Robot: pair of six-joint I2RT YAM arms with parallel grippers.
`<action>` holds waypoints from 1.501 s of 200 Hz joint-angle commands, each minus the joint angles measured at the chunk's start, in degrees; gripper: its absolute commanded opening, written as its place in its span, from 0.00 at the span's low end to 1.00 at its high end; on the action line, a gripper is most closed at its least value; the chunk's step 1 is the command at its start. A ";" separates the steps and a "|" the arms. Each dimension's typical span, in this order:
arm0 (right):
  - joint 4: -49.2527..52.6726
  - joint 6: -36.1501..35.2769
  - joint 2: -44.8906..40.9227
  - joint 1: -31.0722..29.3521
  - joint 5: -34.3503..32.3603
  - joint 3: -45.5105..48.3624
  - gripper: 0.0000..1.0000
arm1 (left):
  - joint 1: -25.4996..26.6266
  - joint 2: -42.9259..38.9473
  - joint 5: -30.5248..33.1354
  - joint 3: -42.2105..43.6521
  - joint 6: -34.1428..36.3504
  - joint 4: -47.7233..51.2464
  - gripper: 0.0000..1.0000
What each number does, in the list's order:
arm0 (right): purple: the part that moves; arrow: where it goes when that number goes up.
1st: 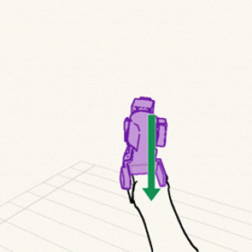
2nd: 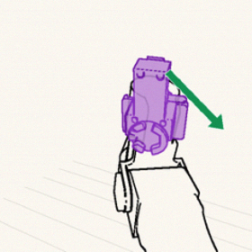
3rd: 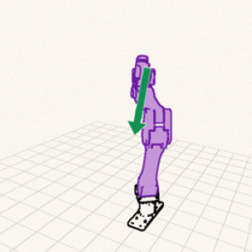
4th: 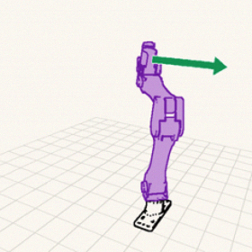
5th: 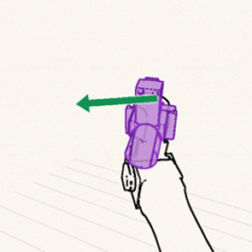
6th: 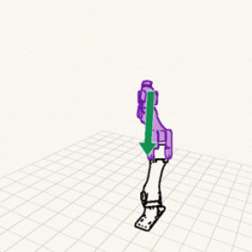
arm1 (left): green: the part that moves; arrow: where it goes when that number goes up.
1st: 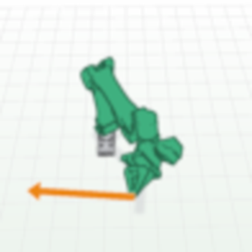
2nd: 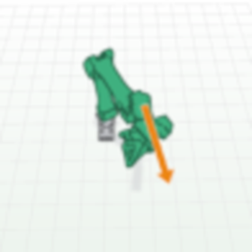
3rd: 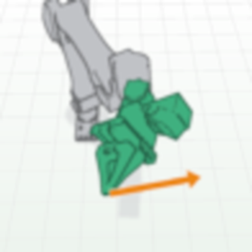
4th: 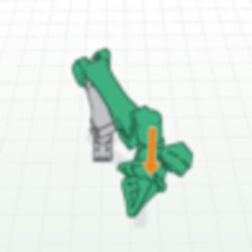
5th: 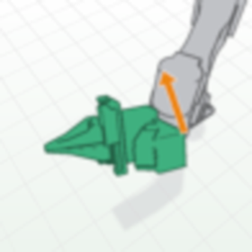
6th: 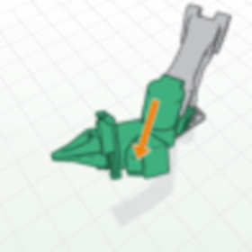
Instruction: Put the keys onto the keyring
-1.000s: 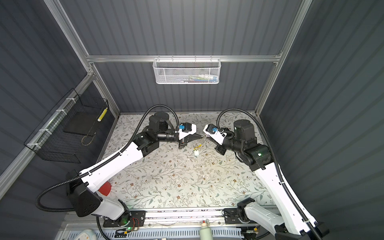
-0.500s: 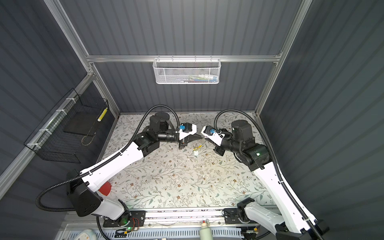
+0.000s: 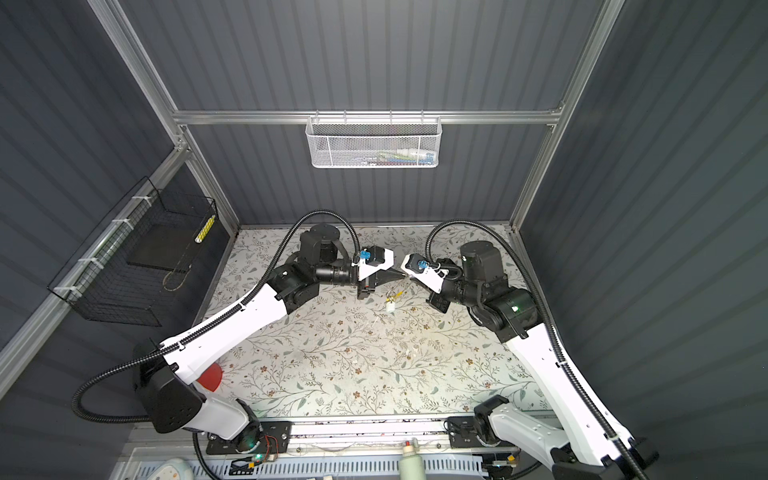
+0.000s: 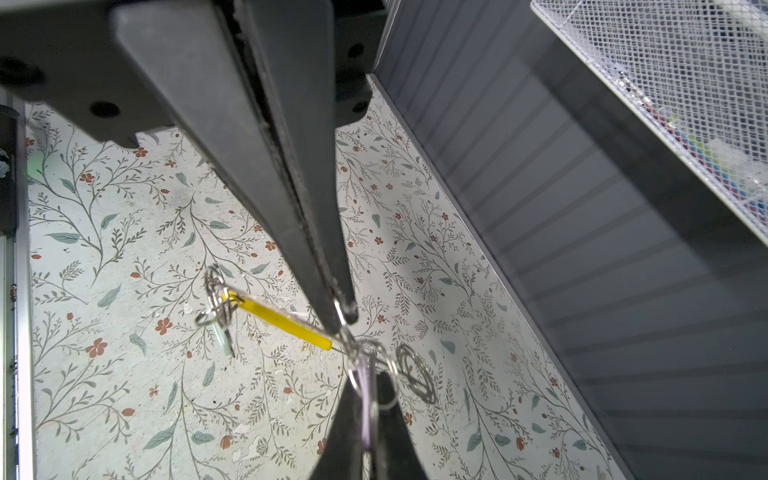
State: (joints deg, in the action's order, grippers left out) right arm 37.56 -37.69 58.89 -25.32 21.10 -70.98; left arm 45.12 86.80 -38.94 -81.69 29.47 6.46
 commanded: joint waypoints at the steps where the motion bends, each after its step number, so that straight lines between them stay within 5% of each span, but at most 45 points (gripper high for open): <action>1: 1.64 -1.55 -1.77 -0.40 -2.82 0.86 0.00 | 0.18 -0.40 0.65 -1.17 1.20 0.89 0.00; 116: 0.22 -5.13 -4.51 -2.52 1.37 3.72 0.00 | 0.18 0.05 1.11 -1.83 1.30 1.10 0.00; 230: -0.07 -2.43 -0.80 -2.08 -5.29 1.72 0.00 | 0.32 -0.14 -1.36 -1.06 0.86 0.60 0.00; 300: 1.00 -2.14 0.93 -0.05 -3.43 1.44 0.00 | 0.07 -0.55 3.83 2.38 4.59 3.74 0.00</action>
State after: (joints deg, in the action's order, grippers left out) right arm 36.91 -40.29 58.65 -25.85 16.75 -68.34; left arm 45.65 86.80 -37.78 -81.60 31.42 8.49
